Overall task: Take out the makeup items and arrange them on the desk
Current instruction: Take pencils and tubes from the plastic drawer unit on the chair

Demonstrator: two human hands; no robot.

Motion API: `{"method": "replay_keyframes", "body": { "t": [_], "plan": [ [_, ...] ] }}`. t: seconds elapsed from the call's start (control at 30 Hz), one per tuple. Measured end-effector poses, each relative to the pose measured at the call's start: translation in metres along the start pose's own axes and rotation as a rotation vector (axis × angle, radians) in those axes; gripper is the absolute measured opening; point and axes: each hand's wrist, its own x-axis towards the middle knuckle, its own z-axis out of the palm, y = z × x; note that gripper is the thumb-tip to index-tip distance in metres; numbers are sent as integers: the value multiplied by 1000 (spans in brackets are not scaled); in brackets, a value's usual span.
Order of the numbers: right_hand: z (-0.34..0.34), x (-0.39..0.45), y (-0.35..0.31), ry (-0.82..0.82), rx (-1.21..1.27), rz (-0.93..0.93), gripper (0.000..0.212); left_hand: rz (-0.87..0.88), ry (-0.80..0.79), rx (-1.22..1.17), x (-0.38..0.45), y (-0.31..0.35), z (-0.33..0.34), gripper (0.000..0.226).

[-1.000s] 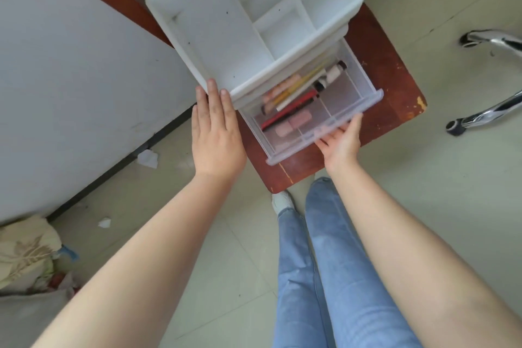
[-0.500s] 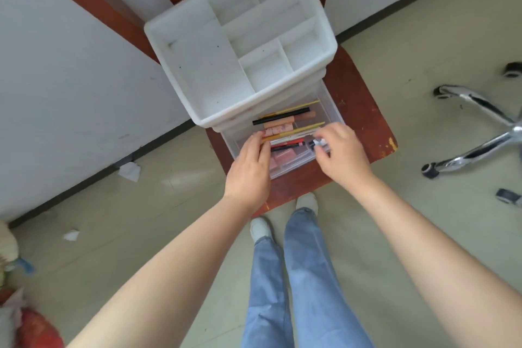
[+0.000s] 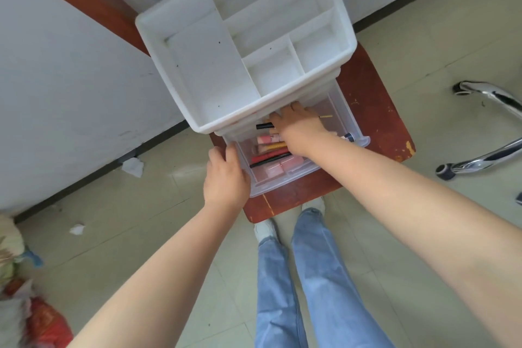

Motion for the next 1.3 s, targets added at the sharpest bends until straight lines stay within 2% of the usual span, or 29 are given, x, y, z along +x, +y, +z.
{"method": "replay_keyframes", "body": {
  "t": [0.23, 0.4, 0.47, 0.53, 0.63, 0.7, 0.77, 0.87, 1.0, 1.1, 1.17, 1.2, 1.3],
  "plan": [
    [-2, 11, -2, -44, -57, 38, 51, 23, -59, -125, 8, 0, 0, 53],
    [-8, 12, -3, -96, -127, 22, 39, 51, -49, -8, 7, -5, -3, 53],
    [-13, 3, -3, -67, -104, -12, 33, 96, 61, 40, 6, -7, -4, 52],
    [-17, -8, -4, 10, -84, -27, 30, 219, 196, 136, 5, -9, -3, 40],
    [-22, -31, 2, 80, -55, 1, 26, 357, 190, 266, 4, -9, -4, 34],
    [-25, -53, 14, 132, 69, 69, 23, 406, 124, 240, 4, -1, -4, 30],
    [-23, -72, 28, 265, 171, 119, 16, 381, -28, 182, 9, 13, -4, 30],
    [-20, -90, 41, 478, 380, 206, 7, 369, -191, 238, 27, 31, 7, 47],
    [-21, -103, 60, 622, 874, 550, 4, 435, -211, 329, 43, 43, 19, 58],
    [-16, -118, 73, 716, 1135, 641, 14, 522, -210, 390, 46, 43, 21, 61],
    [-11, -128, 76, 678, 1253, 628, 33, 583, -200, 482, 46, 40, 19, 59],
    [-9, -130, 74, 601, 1229, 612, 34, 600, -179, 539, 47, 38, 19, 58],
    [1, -126, 69, 305, 861, 527, 12, 664, -67, 655, 50, 34, 19, 56]
  ]
}}
